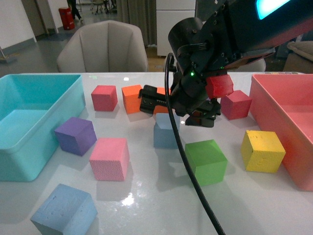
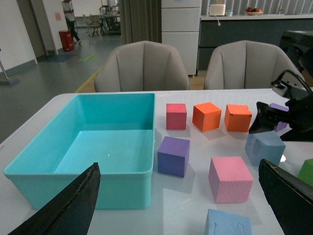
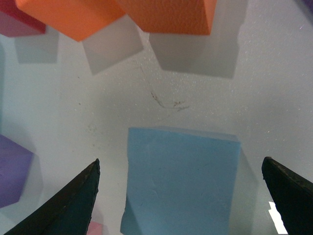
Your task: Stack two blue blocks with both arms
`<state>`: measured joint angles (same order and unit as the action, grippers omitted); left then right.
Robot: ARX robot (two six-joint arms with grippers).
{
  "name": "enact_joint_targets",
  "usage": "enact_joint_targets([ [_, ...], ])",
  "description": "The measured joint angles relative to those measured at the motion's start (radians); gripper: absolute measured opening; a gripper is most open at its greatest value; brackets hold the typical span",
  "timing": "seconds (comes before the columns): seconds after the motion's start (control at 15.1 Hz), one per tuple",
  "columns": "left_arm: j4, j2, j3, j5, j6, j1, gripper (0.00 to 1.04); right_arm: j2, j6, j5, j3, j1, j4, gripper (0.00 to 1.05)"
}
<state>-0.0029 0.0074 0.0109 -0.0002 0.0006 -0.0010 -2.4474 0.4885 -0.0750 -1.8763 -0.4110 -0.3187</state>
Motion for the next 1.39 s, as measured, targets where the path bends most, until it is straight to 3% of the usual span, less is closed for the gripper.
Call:
enact_joint_targets([
  [0.26, 0.000, 0.000, 0.000, 0.000, 0.000, 0.000, 0.98, 0.195, 0.016, 0.006, 0.172, 0.011, 0.151, 0.98],
  [0.4, 0.000, 0.000, 0.000, 0.000, 0.000, 0.000, 0.98, 0.311, 0.016, 0.062, 0.282, 0.019, 0.230, 0.98],
  [0.46, 0.000, 0.000, 0.000, 0.000, 0.000, 0.000, 0.98, 0.483, 0.008, 0.200, 0.470, 0.051, 0.344, 0.98],
  [0.53, 0.000, 0.000, 0.000, 0.000, 0.000, 0.000, 0.98, 0.624, 0.046, 0.305, 0.610, 0.119, 0.334, 0.98],
  [0.66, 0.000, 0.000, 0.000, 0.000, 0.000, 0.000, 0.98, 0.699, 0.109, 0.337, 0.692, 0.171, 0.334, 0.98],
  [0.73, 0.000, 0.000, 0.000, 0.000, 0.000, 0.000, 0.98, 0.732, 0.091, 0.330, 0.777, 0.188, 0.531, 0.94],
  [0.86, 0.000, 0.000, 0.000, 0.000, 0.000, 0.000, 0.98, 0.894, -0.224, 0.235, 1.075, 0.238, 0.972, 0.68],
  [0.93, 0.000, 0.000, 0.000, 0.000, 0.000, 0.000, 0.98, 1.008, -0.346, 0.222, 1.186, 0.270, 1.051, 0.55],
  [1.06, 0.000, 0.000, 0.000, 0.000, 0.000, 0.000, 0.98, 1.310, -0.444, 0.216, 1.400, 0.286, 0.917, 0.30],
  [1.19, 0.000, 0.000, 0.000, 0.000, 0.000, 0.000, 0.98, 1.663, -0.473, 0.229, 1.614, 0.236, 0.754, 0.04],
  [1.39, 0.000, 0.000, 0.000, 0.000, 0.000, 0.000, 0.98, 1.832, -0.482, 0.194, 1.695, 0.297, 0.760, 0.02],
])
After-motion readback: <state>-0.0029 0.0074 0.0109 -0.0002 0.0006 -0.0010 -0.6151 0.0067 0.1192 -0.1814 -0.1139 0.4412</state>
